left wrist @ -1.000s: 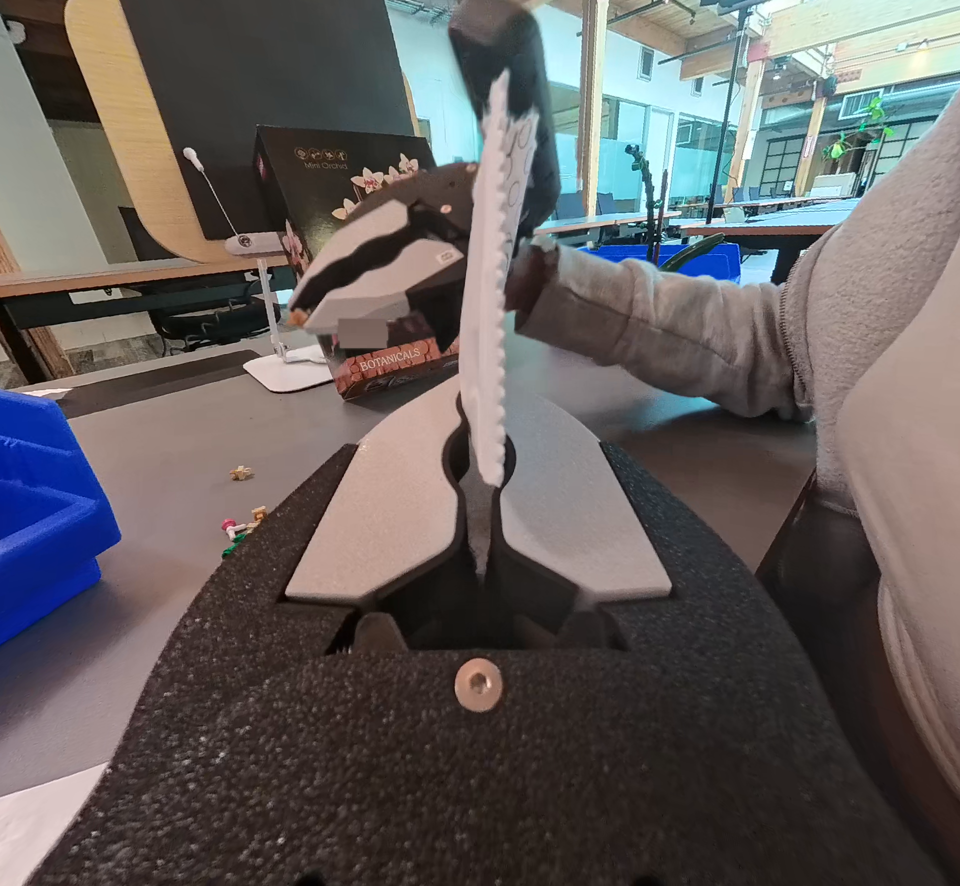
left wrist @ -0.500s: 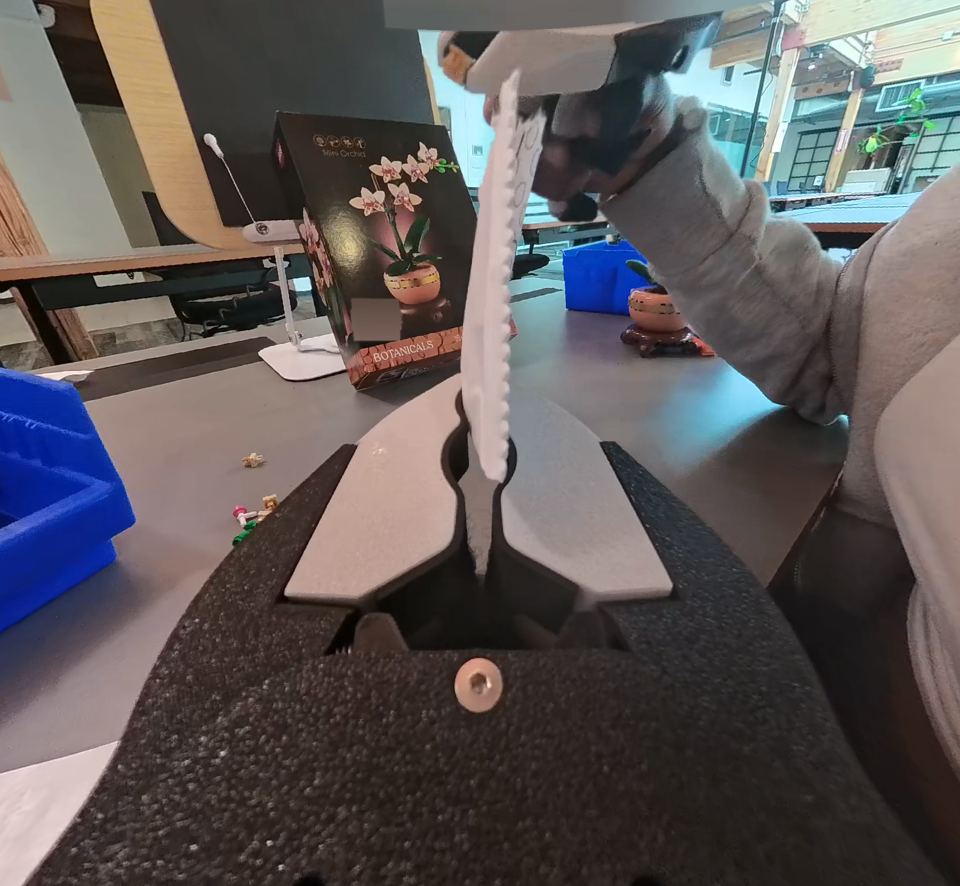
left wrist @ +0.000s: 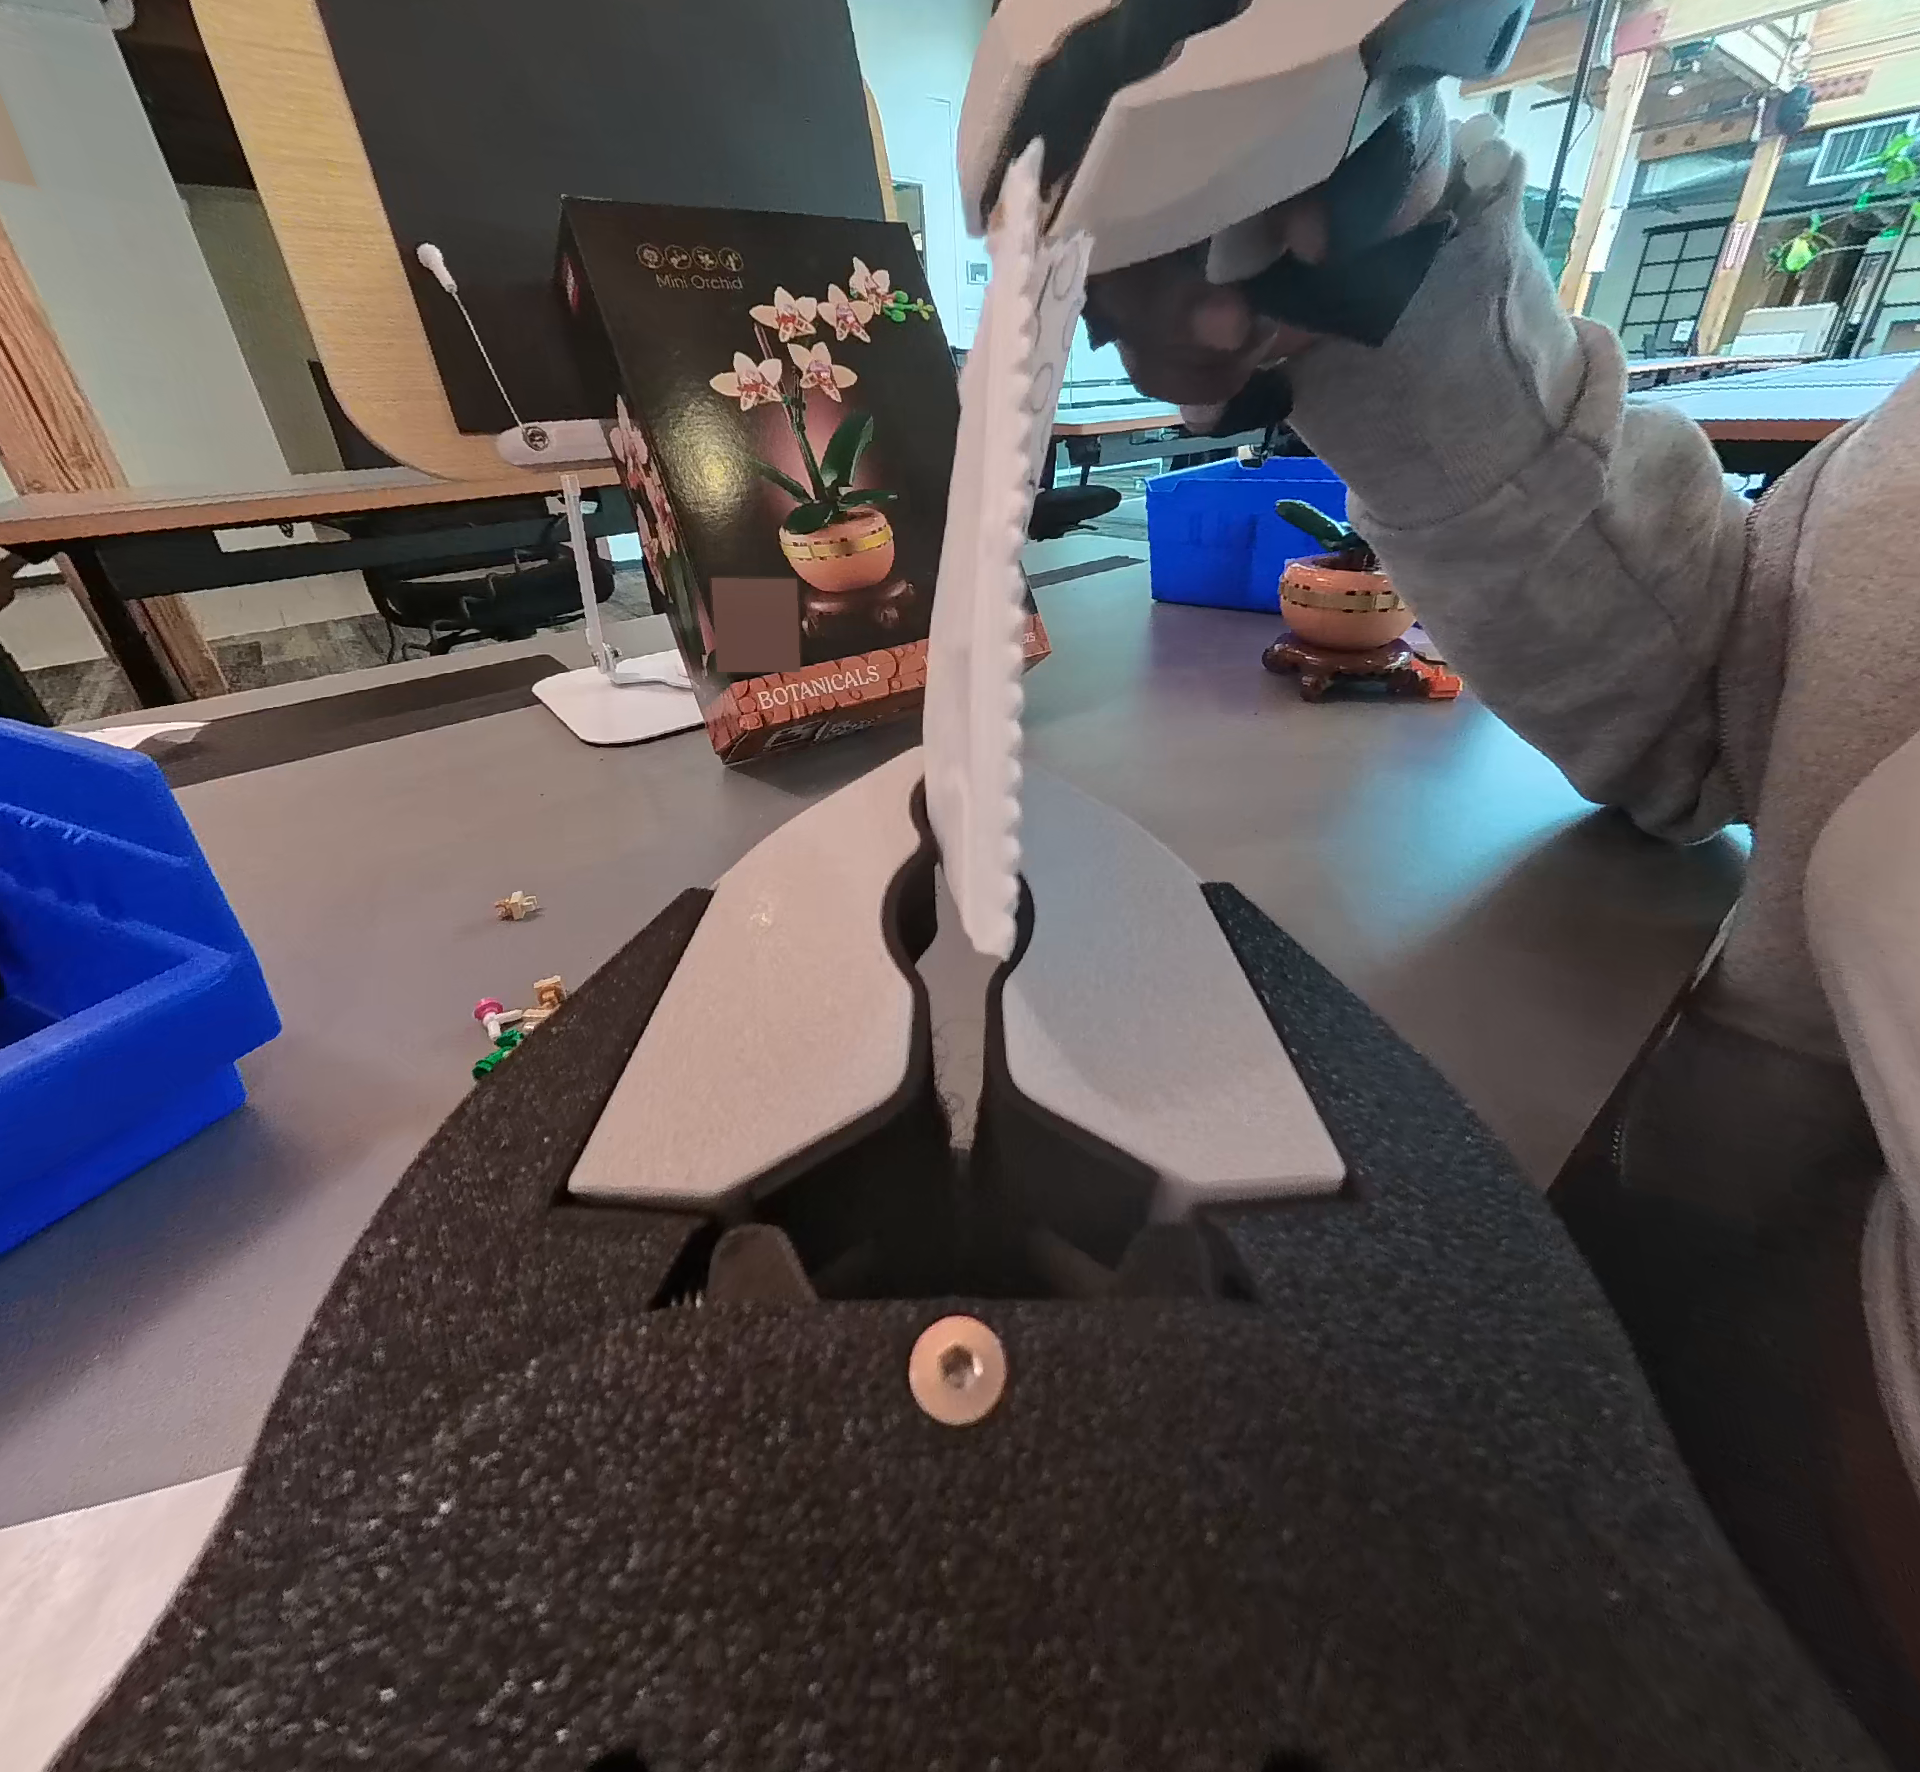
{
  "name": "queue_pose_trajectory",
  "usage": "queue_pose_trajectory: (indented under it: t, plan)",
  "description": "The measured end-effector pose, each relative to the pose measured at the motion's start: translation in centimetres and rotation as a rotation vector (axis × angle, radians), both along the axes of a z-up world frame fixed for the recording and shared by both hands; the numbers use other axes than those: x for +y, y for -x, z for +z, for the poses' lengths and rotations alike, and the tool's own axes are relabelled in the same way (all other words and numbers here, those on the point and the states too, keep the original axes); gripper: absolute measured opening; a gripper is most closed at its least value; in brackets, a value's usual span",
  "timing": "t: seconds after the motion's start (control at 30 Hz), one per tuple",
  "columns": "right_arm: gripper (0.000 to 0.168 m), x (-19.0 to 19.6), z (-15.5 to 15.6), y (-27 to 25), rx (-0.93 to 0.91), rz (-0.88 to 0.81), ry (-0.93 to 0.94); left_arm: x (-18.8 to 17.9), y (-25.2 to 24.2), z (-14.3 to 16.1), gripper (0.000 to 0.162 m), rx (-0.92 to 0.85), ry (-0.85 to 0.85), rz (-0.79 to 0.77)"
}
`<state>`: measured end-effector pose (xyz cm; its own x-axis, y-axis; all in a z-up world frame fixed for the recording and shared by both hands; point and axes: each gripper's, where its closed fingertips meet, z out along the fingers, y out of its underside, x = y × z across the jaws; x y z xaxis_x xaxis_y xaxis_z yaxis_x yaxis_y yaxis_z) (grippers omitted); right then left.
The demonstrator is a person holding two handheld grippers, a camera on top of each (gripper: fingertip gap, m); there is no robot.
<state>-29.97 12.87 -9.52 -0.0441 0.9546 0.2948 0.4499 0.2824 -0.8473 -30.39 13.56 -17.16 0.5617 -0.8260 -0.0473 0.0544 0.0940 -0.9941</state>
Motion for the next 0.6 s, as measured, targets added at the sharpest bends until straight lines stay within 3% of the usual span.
queue_pose_trajectory:
  t: [0.6]
  plan:
    - [0.008,-0.1,-1.2,0.2,-0.057,0.010,0.009,0.2,0.2,-0.2,0.002,-0.010,0.023,0.015]
